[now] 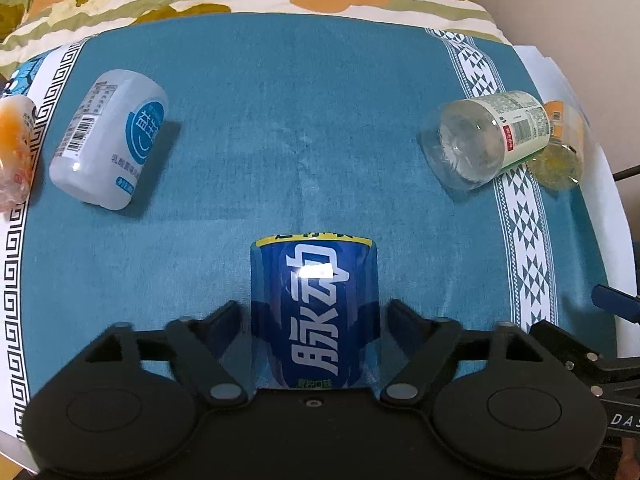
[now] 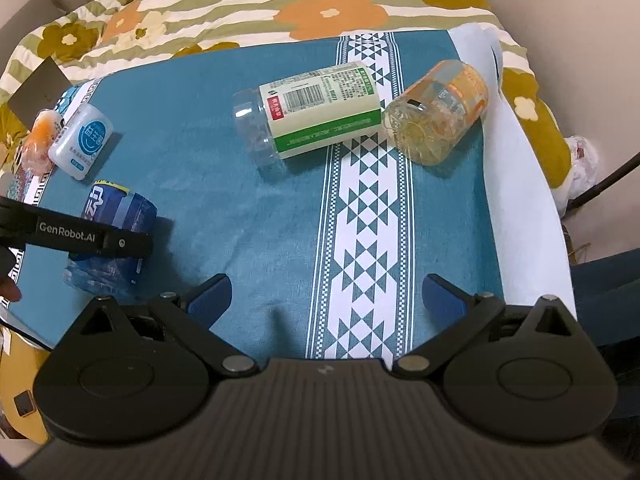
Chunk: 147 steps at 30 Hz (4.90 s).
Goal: Flip cup upright
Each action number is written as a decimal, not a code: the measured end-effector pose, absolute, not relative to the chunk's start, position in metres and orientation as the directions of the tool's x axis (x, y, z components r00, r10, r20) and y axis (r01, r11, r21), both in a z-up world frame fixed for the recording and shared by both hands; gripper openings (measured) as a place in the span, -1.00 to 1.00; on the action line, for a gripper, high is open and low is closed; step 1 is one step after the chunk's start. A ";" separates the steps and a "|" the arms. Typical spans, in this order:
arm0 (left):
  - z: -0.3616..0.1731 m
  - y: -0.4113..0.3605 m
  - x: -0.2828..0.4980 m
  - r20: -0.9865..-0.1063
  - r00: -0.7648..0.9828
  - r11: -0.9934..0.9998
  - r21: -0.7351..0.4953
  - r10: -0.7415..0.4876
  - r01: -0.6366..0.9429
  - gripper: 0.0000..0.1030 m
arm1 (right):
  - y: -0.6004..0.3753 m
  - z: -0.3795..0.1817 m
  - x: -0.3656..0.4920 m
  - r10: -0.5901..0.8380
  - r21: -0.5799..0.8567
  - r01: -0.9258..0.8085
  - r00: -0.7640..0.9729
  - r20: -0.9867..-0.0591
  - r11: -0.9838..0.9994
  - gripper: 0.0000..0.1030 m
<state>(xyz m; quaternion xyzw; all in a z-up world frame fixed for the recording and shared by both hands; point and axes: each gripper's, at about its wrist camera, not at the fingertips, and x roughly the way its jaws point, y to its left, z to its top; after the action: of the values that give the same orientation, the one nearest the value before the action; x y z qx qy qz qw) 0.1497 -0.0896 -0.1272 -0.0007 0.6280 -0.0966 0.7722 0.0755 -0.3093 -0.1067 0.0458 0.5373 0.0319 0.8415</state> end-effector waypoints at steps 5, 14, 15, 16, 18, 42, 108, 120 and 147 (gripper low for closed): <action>-0.123 -0.091 0.149 -0.965 0.208 0.980 -0.129 -0.159 0.151 0.80 | -0.309 -0.106 0.075 0.106 0.114 -0.005 0.419 -0.902 0.993 1.00; -0.084 -0.094 0.120 -0.937 0.326 0.974 -0.059 -0.129 0.218 0.91 | -0.308 -0.084 0.078 0.099 0.115 0.009 0.444 -0.890 0.993 1.00; -0.079 -0.093 0.115 -0.931 0.343 0.973 -0.046 -0.124 0.227 0.94 | -0.307 -0.078 0.078 0.101 0.118 0.009 0.453 -0.886 0.993 1.00; -0.074 -0.091 0.110 -0.926 0.355 0.972 -0.043 -0.125 0.230 0.97 | -0.306 -0.074 0.079 0.103 0.119 0.007 0.458 -0.883 0.993 1.00; -0.065 -0.084 0.100 -0.918 0.375 0.972 -0.045 -0.131 0.230 0.97 | -0.303 -0.063 0.081 0.116 0.128 -0.004 0.465 -0.878 0.992 1.00; -0.073 0.031 0.046 -0.895 0.433 0.993 -0.070 -0.107 0.099 0.97 | -0.199 -0.117 0.170 0.445 0.458 0.074 0.146 -0.884 0.886 1.00; -0.105 0.056 0.041 -0.913 0.367 0.975 -0.112 -0.177 0.191 0.97 | -0.127 -0.138 0.040 0.163 0.044 -0.166 0.822 -0.545 0.985 0.42; -0.101 0.052 0.035 -0.916 0.373 0.978 -0.075 -0.144 0.194 0.97 | -0.137 -0.132 0.045 0.153 0.120 -0.103 0.818 -0.555 0.987 1.00; -0.001 0.013 0.000 -0.801 0.594 0.990 0.011 -0.074 0.138 0.98 | -0.218 0.000 -0.011 0.042 0.049 -0.002 0.548 -0.835 0.999 1.00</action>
<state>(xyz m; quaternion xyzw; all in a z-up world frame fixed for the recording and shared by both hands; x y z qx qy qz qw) -0.0004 0.0133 -0.0007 0.0360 0.4466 -0.0593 0.8920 -0.0111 -0.2178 -0.0003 0.0212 0.4753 0.0124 0.8795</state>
